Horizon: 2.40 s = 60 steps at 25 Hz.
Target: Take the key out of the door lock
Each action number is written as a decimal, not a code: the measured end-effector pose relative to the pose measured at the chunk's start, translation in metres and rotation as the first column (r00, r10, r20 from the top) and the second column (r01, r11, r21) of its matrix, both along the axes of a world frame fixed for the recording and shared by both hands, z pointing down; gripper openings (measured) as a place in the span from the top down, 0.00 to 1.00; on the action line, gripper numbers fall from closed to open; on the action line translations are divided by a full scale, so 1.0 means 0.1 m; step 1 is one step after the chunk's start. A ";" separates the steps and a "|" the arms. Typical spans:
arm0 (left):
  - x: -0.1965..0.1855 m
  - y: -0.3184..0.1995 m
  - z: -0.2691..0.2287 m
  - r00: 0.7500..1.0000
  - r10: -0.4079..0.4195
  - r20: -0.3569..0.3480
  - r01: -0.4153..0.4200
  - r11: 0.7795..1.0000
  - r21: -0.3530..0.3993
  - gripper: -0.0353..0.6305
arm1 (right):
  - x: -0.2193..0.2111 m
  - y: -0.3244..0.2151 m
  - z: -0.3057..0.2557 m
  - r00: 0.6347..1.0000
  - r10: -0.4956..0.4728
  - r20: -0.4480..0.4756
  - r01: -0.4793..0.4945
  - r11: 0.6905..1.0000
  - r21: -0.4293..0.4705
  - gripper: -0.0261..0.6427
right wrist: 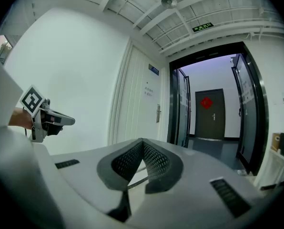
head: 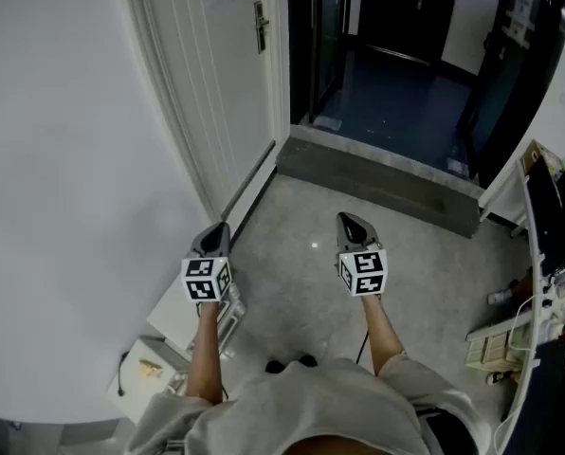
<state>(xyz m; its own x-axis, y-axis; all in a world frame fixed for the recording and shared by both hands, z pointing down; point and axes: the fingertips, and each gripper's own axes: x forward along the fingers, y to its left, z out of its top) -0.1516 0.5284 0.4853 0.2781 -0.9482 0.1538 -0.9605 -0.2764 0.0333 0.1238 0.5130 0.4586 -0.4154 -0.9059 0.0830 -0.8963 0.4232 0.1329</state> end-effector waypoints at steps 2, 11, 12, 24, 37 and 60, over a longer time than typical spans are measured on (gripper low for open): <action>0.02 -0.01 -0.01 1.000 0.000 -0.001 0.000 1.000 0.001 0.92 | 0.01 -0.02 0.00 1.000 -0.001 -0.002 0.001 1.000 0.000 0.93; 0.16 -0.01 0.03 1.000 0.003 0.010 -0.003 1.000 -0.006 0.92 | 0.10 -0.01 0.03 1.000 -0.006 0.018 0.006 1.000 0.000 0.93; 0.19 -0.02 0.02 1.000 0.002 0.010 -0.002 1.000 -0.006 0.92 | 0.12 -0.02 0.02 1.000 -0.008 0.020 0.008 1.000 0.003 0.93; 0.64 -0.15 0.04 1.000 -0.007 0.014 0.007 1.000 -0.001 0.92 | 0.48 -0.25 0.06 0.999 -0.035 0.020 0.035 0.999 0.006 0.93; 0.59 -0.59 0.36 1.000 -0.022 0.000 0.022 0.999 -0.037 0.92 | 0.40 -0.70 0.31 0.999 -0.053 0.000 0.053 0.998 -0.025 0.93; -0.06 -3.84 0.13 0.996 0.091 -0.017 -0.091 0.996 -0.011 0.92 | -0.42 -3.71 -0.03 0.999 0.007 -0.049 -0.007 1.000 0.013 0.93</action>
<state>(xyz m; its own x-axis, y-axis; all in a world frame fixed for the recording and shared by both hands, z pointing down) -0.1576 0.1439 0.4981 0.3659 -0.9170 0.1591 -0.9306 -0.3622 0.0524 0.0819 0.1424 0.4553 -0.4046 -0.9099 0.0914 -0.8916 0.4147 0.1818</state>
